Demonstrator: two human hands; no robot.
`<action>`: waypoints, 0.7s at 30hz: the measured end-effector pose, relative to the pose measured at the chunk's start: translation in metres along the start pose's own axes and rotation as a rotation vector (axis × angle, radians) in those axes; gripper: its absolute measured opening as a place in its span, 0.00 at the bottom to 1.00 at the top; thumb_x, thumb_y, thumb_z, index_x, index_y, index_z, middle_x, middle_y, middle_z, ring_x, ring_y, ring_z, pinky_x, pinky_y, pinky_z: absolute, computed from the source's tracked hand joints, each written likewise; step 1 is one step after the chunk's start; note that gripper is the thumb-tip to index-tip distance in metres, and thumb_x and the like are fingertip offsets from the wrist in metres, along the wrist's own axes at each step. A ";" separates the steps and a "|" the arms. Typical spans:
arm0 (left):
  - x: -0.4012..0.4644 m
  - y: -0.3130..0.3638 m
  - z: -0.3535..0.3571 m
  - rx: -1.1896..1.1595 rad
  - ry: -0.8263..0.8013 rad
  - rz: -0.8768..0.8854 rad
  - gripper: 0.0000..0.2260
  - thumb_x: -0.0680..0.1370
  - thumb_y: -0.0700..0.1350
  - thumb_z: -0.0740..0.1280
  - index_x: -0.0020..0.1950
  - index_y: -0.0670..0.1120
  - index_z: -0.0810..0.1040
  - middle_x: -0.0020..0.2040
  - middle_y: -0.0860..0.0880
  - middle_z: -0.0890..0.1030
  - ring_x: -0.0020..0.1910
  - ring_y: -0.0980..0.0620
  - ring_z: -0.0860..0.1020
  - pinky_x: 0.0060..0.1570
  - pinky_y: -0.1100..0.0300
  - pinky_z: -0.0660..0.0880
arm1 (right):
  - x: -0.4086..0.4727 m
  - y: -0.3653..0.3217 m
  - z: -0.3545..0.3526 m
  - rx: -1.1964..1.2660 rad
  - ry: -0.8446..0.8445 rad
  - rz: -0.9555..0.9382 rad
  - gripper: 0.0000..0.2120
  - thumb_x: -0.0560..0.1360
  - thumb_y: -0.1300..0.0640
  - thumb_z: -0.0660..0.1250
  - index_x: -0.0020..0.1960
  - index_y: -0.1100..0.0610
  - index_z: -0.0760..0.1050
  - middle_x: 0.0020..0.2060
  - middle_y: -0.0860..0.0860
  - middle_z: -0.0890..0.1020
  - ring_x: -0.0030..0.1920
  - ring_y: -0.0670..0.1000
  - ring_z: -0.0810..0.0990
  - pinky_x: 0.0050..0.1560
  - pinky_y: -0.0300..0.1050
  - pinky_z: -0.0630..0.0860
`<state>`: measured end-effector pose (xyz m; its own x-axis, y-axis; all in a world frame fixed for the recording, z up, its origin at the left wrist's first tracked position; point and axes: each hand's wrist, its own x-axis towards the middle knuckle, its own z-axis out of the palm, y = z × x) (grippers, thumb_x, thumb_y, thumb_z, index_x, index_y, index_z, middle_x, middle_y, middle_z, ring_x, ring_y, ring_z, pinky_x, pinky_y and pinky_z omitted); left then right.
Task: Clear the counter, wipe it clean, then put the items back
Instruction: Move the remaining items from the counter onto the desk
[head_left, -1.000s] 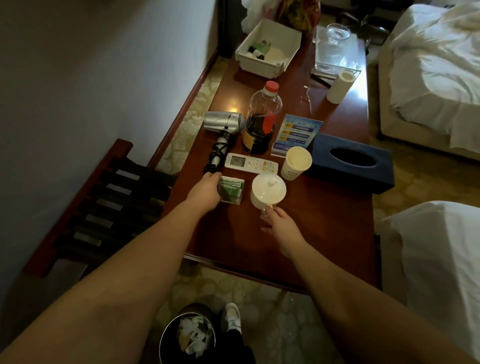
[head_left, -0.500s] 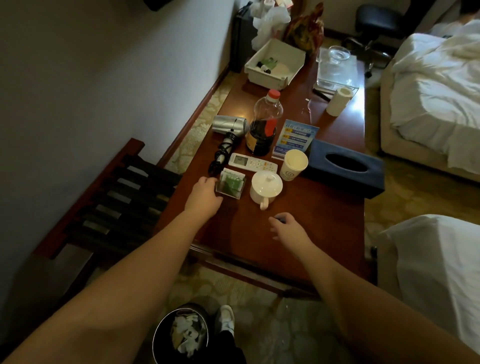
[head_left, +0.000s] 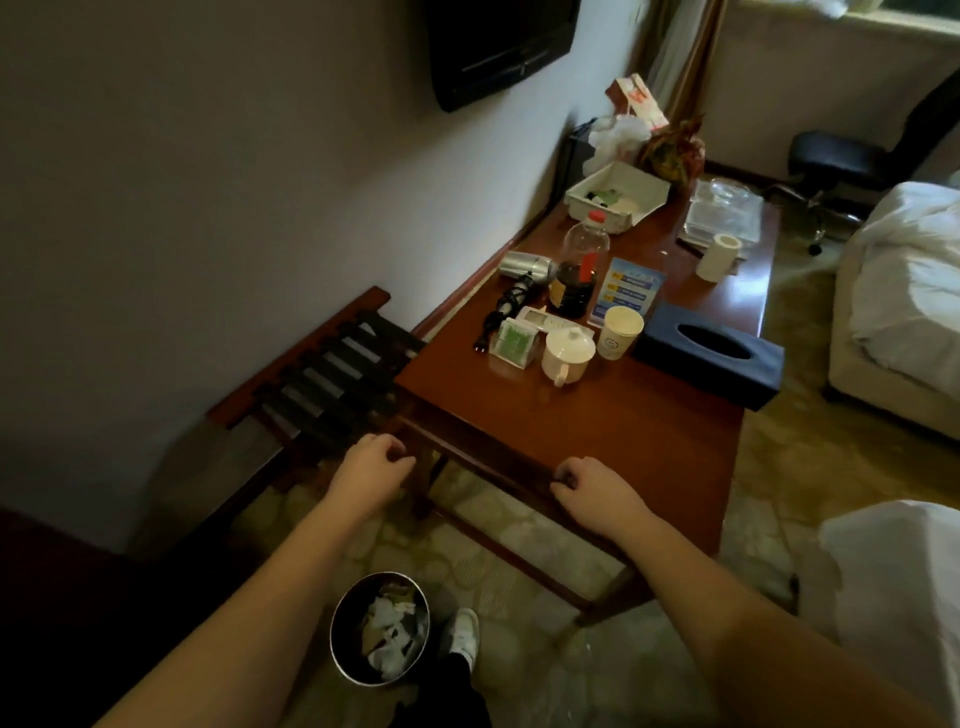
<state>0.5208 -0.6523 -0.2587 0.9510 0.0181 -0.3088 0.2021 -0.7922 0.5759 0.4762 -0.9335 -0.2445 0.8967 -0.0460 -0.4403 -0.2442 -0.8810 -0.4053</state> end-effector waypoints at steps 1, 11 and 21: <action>-0.019 -0.011 -0.007 -0.019 0.005 -0.018 0.15 0.79 0.51 0.66 0.64 0.49 0.76 0.63 0.50 0.72 0.53 0.52 0.76 0.51 0.54 0.78 | -0.012 -0.006 0.006 -0.022 0.003 -0.038 0.15 0.78 0.47 0.61 0.63 0.51 0.73 0.57 0.48 0.74 0.52 0.46 0.75 0.54 0.43 0.75; -0.193 -0.096 -0.103 -0.055 0.206 -0.230 0.12 0.80 0.52 0.64 0.59 0.48 0.78 0.55 0.53 0.73 0.47 0.57 0.74 0.40 0.65 0.69 | -0.092 -0.128 0.061 -0.173 -0.149 -0.453 0.13 0.79 0.47 0.59 0.59 0.52 0.75 0.54 0.48 0.75 0.49 0.47 0.76 0.49 0.44 0.76; -0.348 -0.160 -0.197 -0.290 0.570 -0.476 0.07 0.80 0.52 0.64 0.56 0.54 0.77 0.49 0.53 0.79 0.38 0.54 0.79 0.33 0.61 0.74 | -0.171 -0.294 0.114 -0.098 -0.248 -0.827 0.11 0.80 0.46 0.58 0.59 0.48 0.73 0.47 0.42 0.77 0.41 0.42 0.77 0.38 0.37 0.75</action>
<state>0.2038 -0.4121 -0.0946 0.7045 0.6862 -0.1814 0.5952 -0.4320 0.6776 0.3522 -0.6130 -0.1413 0.6631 0.7208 -0.2018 0.4930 -0.6234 -0.6069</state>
